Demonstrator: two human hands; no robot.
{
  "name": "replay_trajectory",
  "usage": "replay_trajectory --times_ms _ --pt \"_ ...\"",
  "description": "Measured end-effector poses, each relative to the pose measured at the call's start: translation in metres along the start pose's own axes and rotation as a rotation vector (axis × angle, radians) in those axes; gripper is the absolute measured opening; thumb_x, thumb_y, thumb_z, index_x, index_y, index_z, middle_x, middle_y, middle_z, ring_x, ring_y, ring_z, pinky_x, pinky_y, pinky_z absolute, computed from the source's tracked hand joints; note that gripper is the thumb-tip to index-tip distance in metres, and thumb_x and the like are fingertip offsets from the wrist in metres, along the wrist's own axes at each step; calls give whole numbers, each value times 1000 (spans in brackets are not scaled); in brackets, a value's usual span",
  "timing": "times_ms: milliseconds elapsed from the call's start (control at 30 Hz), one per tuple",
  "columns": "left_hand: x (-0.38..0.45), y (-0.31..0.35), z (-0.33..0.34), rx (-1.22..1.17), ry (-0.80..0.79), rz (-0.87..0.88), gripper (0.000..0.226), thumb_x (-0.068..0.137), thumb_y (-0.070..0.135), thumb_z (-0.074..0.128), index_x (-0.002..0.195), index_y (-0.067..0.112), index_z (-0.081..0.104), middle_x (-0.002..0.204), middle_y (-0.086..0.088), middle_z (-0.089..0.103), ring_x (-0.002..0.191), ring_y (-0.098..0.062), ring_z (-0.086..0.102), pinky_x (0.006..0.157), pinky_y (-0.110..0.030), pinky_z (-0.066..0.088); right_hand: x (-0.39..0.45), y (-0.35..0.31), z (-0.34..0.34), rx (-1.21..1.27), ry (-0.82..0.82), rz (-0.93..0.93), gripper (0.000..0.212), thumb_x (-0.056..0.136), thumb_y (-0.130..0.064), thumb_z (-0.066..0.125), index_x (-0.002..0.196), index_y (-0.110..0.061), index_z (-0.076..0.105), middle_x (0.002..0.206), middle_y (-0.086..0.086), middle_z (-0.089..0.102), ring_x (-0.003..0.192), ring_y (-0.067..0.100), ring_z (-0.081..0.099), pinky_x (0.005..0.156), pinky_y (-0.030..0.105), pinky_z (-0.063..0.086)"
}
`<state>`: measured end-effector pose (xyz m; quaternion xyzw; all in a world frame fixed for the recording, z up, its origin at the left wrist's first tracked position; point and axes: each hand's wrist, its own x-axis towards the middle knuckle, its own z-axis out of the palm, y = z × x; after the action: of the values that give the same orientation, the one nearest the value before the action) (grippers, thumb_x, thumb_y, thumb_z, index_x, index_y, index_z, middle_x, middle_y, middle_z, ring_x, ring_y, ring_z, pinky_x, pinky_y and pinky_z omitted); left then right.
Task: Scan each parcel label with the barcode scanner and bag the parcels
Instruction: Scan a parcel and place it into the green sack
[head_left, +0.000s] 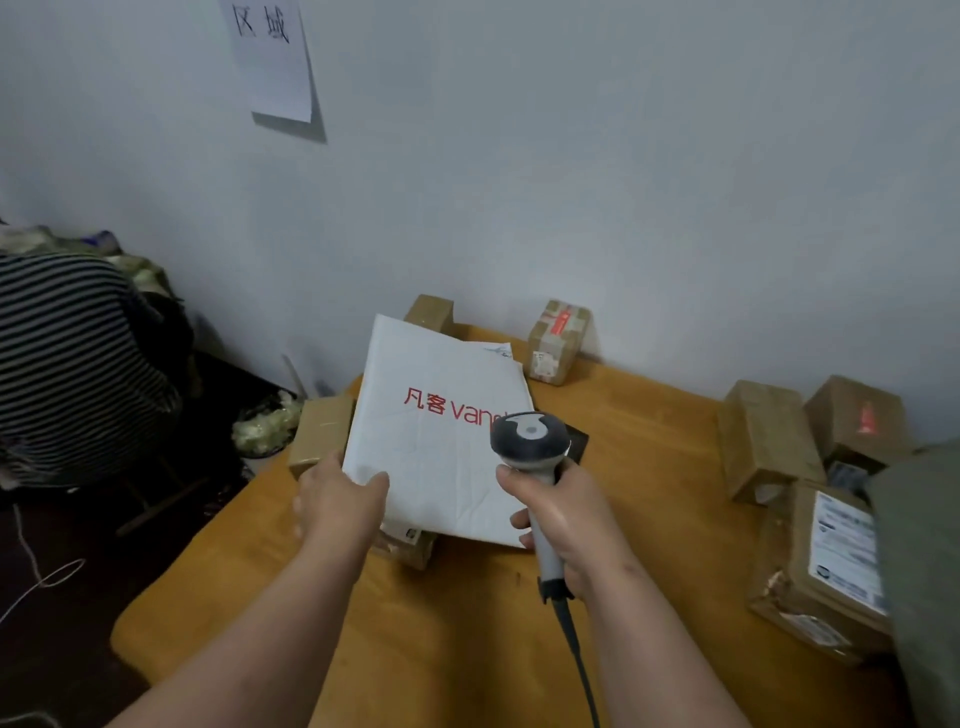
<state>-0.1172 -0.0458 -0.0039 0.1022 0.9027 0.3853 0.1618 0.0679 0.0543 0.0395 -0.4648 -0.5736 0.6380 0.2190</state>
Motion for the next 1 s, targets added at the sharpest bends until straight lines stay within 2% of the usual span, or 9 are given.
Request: replay_trajectory --times_ms 133,233,400,500,633,700,800,900,1000 --pt "45 6 5 2 -129 -59 73 82 36 75 142 13 41 134 -14 51 119 -40 51 95 -57 50 18 -1 24 -18 35 53 26 86 -35 75 108 -29 62 94 -6 70 79 13 69 55 22 50" --pt "65 11 6 -33 -233 -48 39 86 21 70 119 18 50 107 -9 59 94 -33 58 83 -53 55 28 -3 44 -11 91 83 26 86 -35 75 108 -30 62 94 -8 70 79 12 69 56 23 51" --pt "73 34 7 -303 -396 107 52 92 10 63 137 32 51 103 8 62 92 -23 64 76 -46 59 42 0 72 32 202 70 29 84 -32 77 107 -34 59 96 -8 70 84 12 69 60 23 52" --pt "66 67 0 -516 -492 149 54 92 10 65 135 39 53 104 9 67 90 -21 70 66 -41 61 41 1 83 74 234 13 47 77 -23 81 116 -34 59 103 -10 72 96 13 69 67 23 52" --pt "47 108 -7 -709 -599 114 54 94 9 61 138 40 52 108 3 66 97 -26 69 78 -52 61 27 -4 73 98 232 -122 75 51 -35 87 116 -50 53 108 -25 71 101 0 67 87 33 57" --pt "31 123 -8 -721 -593 154 50 96 10 58 137 39 53 107 8 66 98 -23 67 83 -52 59 18 -7 62 97 256 -165 86 47 -39 90 122 -49 49 113 -23 70 106 1 67 94 37 56" --pt "0 143 -7 -729 -575 214 49 97 11 54 139 38 52 113 10 65 102 -18 65 90 -48 57 6 -13 50 24 397 -209 97 45 -35 94 128 -39 44 116 -17 67 109 5 64 94 35 54" --pt "-41 157 -4 -724 -646 274 50 98 17 55 142 39 48 120 10 64 109 -16 63 94 -43 55 -9 -15 32 95 621 -270 83 60 -15 94 123 -39 44 109 -19 64 101 0 63 83 23 53" --pt "-80 159 2 -694 -770 373 50 98 31 60 145 40 45 113 11 63 100 -9 65 88 -35 59 -26 -10 5 301 817 -270 71 71 -1 84 119 -39 48 109 -15 65 100 3 63 90 31 53"
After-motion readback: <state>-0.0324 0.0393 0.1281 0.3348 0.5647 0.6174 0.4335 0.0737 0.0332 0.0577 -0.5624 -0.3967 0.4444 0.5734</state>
